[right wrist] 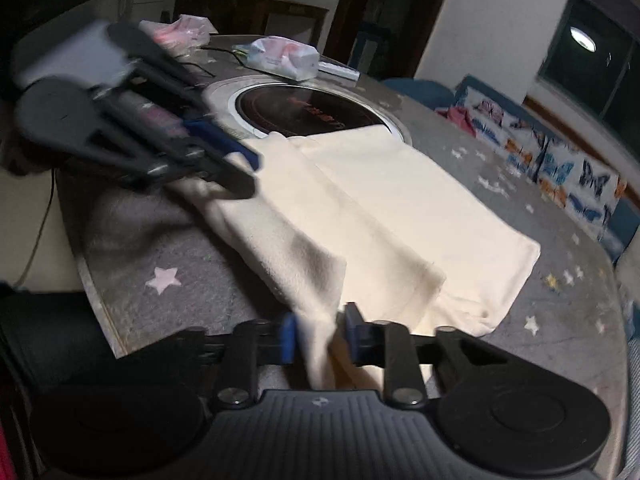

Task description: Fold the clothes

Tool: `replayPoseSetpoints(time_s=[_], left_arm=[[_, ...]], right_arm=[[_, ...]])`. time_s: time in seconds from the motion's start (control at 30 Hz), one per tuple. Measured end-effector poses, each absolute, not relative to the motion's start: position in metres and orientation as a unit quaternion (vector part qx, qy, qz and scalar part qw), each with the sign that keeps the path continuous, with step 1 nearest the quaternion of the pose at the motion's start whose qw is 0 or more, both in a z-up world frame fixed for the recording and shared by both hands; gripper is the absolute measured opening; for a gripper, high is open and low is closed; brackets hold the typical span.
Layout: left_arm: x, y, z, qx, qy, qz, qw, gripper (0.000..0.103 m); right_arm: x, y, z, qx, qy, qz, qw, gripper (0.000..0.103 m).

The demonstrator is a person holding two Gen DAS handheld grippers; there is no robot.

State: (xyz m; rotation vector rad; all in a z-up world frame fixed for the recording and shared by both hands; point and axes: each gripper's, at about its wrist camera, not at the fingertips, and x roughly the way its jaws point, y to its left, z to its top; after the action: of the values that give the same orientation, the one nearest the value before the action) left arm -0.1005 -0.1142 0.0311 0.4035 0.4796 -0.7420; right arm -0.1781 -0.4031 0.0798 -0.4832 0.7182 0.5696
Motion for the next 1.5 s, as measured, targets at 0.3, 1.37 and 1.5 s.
replayPoseSetpoints(time_s=[0.3,1.37,1.5], left_arm=[[-0.123,-0.092,0.017,0.247,0.218,-0.331,0.884,0.052],[-0.139,-0.057,0.089,0.193,0.188,-0.335,0.903,0.007],[-0.098,-0.073,0.093,0.191,0.188,-0.324,0.907,0.007]], right_arm=[[-0.162,-0.419,0.103,-0.153,0.349,0.263,0.886,0.012],[-0.22,-0.432,0.176,-0.116,0.294,0.293,0.902,0.008],[-0.187,-0.441,0.175,-0.1,0.302,0.276,0.907,0.008]])
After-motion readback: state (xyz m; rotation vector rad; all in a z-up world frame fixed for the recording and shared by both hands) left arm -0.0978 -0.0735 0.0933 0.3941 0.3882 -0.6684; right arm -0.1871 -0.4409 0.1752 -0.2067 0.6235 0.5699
